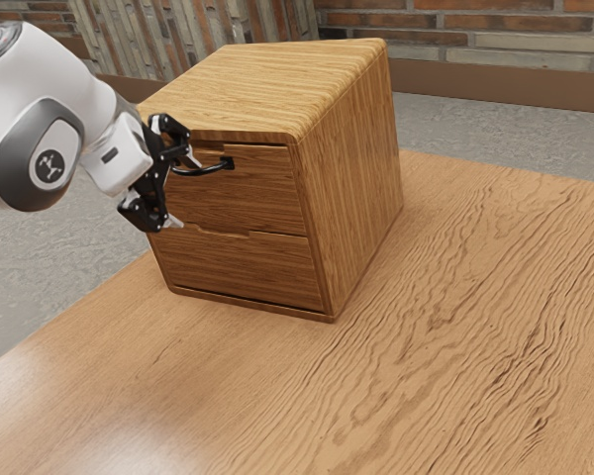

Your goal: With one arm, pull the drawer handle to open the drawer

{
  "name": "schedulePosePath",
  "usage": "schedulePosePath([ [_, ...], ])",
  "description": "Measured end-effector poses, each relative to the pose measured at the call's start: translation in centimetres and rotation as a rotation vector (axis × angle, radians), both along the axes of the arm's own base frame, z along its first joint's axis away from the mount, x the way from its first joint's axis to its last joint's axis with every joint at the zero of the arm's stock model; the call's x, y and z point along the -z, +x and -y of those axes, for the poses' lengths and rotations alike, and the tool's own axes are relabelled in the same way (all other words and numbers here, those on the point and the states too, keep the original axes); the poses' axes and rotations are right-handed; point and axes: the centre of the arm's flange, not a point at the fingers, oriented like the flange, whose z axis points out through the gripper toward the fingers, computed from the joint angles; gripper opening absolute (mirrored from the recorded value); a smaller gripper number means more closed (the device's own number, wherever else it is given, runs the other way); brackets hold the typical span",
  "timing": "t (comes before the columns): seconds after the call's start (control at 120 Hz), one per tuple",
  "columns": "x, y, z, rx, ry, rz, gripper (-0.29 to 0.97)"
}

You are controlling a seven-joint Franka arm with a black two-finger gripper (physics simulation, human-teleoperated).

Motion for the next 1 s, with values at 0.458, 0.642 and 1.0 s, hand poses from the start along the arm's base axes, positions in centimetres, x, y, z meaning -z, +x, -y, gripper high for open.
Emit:
schedulePosePath([
  [0.458, 0.4, -0.2, -1.1, -0.015, -0.001, -0.009, 0.68],
  [0.642, 0.7, 0.0, -1.1, -0.014, 0.0, -0.016, 0.69],
  [1.0, 1.2, 0.2, -1.0, -0.011, 0.0, -0.026, 0.69],
])
